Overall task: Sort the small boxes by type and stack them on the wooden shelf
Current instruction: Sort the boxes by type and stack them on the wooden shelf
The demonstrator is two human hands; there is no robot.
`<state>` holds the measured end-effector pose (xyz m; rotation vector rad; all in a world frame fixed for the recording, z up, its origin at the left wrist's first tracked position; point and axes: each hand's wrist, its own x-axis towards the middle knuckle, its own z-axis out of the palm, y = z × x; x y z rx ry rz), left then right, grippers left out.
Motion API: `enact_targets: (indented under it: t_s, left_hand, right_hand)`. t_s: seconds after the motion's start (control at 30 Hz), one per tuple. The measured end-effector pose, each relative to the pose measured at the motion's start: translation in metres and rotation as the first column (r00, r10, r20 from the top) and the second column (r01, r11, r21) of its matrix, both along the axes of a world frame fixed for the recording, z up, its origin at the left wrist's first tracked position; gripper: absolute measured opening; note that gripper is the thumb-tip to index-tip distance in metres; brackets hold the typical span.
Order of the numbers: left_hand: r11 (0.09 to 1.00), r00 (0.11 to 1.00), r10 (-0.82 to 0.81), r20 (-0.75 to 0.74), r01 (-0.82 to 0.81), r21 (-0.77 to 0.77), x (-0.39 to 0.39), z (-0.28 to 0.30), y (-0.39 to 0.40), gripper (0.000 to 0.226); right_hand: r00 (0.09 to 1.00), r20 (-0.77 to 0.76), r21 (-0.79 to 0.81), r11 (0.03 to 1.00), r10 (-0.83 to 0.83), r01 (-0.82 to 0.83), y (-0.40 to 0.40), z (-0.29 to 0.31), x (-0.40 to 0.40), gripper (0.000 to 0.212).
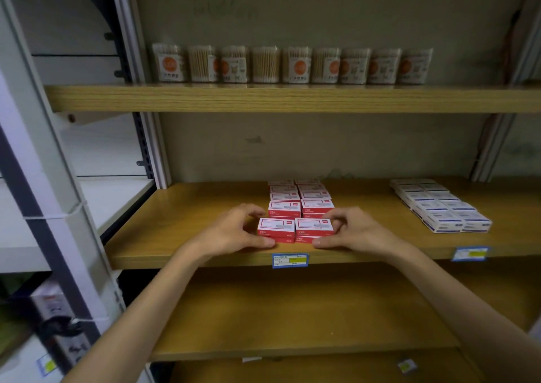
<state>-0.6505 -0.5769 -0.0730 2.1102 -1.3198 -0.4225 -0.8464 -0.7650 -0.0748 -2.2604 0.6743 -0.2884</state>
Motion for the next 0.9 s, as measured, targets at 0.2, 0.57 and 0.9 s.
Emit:
enact_targets:
  t_s: [0.2, 0.57, 0.9]
  left_hand:
    - [0.998, 0.998, -0.062, 0.022, 0.061, 0.022, 0.009, 0.003, -0.008, 0.031]
    - [0.987, 0.98, -0.157, 0.123, 0.149, 0.066, 0.006, 0.009, -0.008, 0.047]
    - [0.985, 0.982, -0.173, 0.073, 0.172, 0.022, 0.004, 0.002, -0.012, 0.041]
  right_hand:
    - [0.994, -0.071, -0.077, 0.993, 0.084, -0.089, -0.004, 0.008, 0.007, 0.041]
    - [0.976, -0.092, -0.091, 0.974, 0.197, -0.206, -0.004, 0.011, 0.015, 0.038]
    - [0.971, -0.078, -0.115, 0.965, 0.228, -0.236, -0.002, 0.009, 0.016, 0.037]
